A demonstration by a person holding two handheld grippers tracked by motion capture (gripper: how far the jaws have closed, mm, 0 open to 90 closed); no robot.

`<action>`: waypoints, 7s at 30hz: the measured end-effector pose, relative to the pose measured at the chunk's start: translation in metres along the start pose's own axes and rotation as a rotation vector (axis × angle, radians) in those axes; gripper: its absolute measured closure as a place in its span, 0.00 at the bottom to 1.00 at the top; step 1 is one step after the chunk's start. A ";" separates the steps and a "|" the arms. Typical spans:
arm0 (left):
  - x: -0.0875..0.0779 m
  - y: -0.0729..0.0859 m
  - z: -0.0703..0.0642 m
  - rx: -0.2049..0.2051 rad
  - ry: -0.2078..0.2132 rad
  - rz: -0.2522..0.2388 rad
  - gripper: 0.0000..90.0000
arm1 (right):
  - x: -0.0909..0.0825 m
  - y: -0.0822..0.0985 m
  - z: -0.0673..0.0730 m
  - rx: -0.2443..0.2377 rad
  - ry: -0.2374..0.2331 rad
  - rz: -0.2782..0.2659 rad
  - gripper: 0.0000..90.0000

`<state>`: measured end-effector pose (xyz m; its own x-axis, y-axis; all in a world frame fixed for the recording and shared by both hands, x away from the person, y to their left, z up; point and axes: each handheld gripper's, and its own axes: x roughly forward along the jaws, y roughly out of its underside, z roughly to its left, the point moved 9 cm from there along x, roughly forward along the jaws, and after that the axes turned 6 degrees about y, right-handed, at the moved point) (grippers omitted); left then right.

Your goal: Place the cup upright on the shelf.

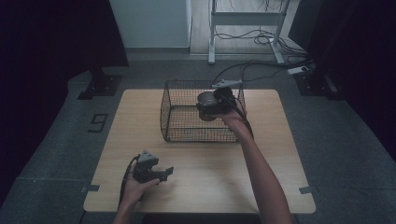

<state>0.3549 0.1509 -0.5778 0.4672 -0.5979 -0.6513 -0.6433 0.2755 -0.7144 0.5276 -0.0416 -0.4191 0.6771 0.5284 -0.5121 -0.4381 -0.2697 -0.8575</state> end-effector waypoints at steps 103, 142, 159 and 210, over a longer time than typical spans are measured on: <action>-0.004 0.002 0.004 0.007 -0.013 0.000 0.22 | 0.134 0.052 -0.050 0.023 0.022 0.210 0.17; -0.005 0.000 0.002 0.012 -0.013 -0.006 0.22 | 0.129 0.075 -0.059 0.010 0.051 0.370 0.15; -0.004 0.000 0.002 0.014 -0.014 -0.006 0.22 | 0.118 0.059 -0.064 0.045 0.079 0.275 0.05; -0.011 -0.001 0.010 -0.007 -0.024 -0.022 0.22 | -0.037 0.060 -0.027 0.027 0.038 -0.041 0.18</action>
<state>0.3563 0.1644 -0.5722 0.4956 -0.5856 -0.6414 -0.6370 0.2570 -0.7268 0.4916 -0.0990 -0.4529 0.7166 0.5070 -0.4789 -0.4252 -0.2267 -0.8762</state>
